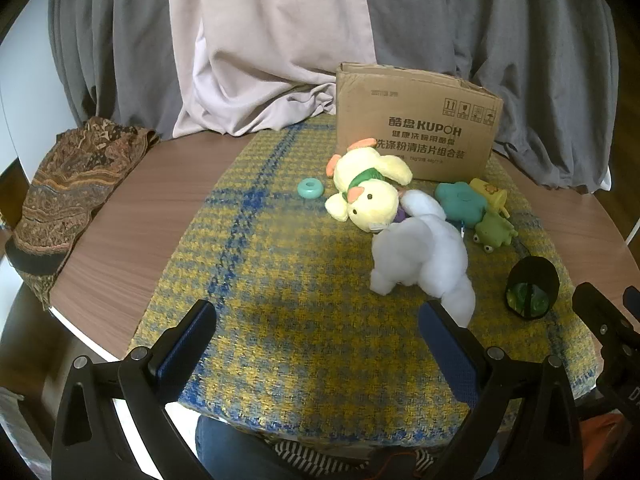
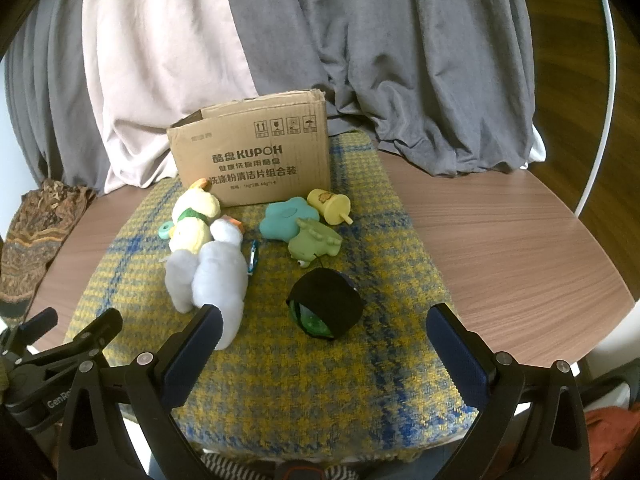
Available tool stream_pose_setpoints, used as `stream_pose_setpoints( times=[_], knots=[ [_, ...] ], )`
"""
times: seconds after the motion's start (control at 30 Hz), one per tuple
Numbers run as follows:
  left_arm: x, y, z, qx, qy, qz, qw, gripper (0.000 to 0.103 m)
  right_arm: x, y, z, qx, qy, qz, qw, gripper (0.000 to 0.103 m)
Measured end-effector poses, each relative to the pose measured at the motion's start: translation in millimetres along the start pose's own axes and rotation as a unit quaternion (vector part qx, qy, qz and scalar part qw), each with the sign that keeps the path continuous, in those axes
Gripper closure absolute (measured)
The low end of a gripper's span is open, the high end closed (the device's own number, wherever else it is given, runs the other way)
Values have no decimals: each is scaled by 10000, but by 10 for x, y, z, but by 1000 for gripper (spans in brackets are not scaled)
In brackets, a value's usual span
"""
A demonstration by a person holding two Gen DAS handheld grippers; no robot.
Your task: Organize objects
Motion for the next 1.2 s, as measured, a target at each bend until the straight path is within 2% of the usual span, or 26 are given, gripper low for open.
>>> stream_pose_setpoints(
  times=[0.43, 1.2],
  knots=[
    [16, 39, -3, -6, 90, 36, 10000, 0, -11, -7, -15, -9, 1, -10, 10000, 1],
    [15, 2, 15, -51, 31, -42, 10000, 0, -37, -29, -20, -26, 7, -23, 10000, 1]
  ],
)
Point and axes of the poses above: each gripper's, at about its wrist camera, not at the fingertips, and z roughly against the way its jaws point, x to its left, y to its underside, the point moved 5 cm from there along -z, roughly the way its jaws point, and after that the axes turned 8 degrees about y, right-handed, at the moved point
